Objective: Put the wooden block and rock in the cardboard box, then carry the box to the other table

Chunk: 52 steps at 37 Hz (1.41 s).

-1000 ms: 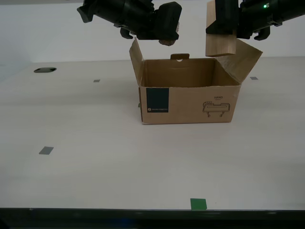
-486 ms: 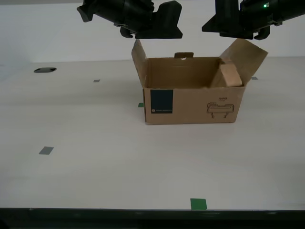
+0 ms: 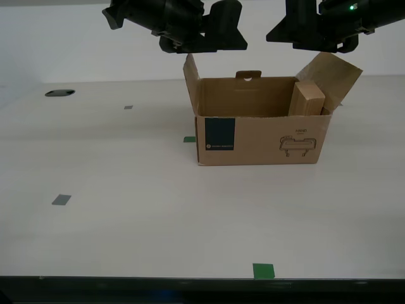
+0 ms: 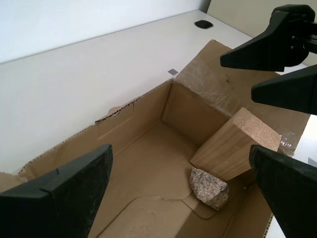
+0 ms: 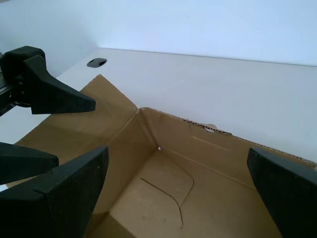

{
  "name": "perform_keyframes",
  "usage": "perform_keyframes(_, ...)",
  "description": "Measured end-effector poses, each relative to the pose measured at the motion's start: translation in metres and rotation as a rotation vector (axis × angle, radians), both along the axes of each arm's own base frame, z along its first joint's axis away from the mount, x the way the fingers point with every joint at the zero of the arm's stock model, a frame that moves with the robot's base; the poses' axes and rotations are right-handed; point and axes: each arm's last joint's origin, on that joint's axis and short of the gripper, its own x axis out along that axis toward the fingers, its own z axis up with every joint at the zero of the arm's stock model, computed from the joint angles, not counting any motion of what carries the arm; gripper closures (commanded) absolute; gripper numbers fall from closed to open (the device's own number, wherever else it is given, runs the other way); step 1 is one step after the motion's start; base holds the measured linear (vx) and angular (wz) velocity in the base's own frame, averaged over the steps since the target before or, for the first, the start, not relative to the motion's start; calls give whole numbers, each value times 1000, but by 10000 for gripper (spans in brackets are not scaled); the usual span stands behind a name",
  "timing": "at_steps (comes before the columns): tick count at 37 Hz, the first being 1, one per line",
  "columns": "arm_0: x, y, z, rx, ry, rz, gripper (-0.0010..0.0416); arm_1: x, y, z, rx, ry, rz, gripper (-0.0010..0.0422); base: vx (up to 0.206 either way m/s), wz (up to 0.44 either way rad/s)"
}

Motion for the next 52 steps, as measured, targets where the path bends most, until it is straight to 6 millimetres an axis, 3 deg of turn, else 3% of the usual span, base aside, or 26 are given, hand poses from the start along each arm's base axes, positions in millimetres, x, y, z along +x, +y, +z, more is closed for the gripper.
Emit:
perform_keyframes(6, 7, 1, 11, 0, 83, -13, 14, 0, 0, 5, -18, 71, 30, 18, 0, 0)
perform_keyframes(12, 17, 4, 37, -42, 206, -16, 17, 5, -2, 24, 61, 191, 79, 18, 0, 0)
perform_keyframes(20, 27, 5, 81, -83, 199, -89, 16, 14, -2, 69, 145, 246, 156, 18, 0, 0)
perform_keyframes(33, 23, -1, 154, -116, 320, -148, 17, 19, 3, 139, 65, 320, 240, 18, 0, 0)
perform_keyframes(44, 6, -30, 217, -117, 376, -227, 16, 13, 15, 185, 50, 353, 275, 18, 0, 0)
perform_keyframes(52, -9, -65, 245, -139, 419, -312, 16, 16, 37, 195, 81, 410, 335, 18, 0, 0)
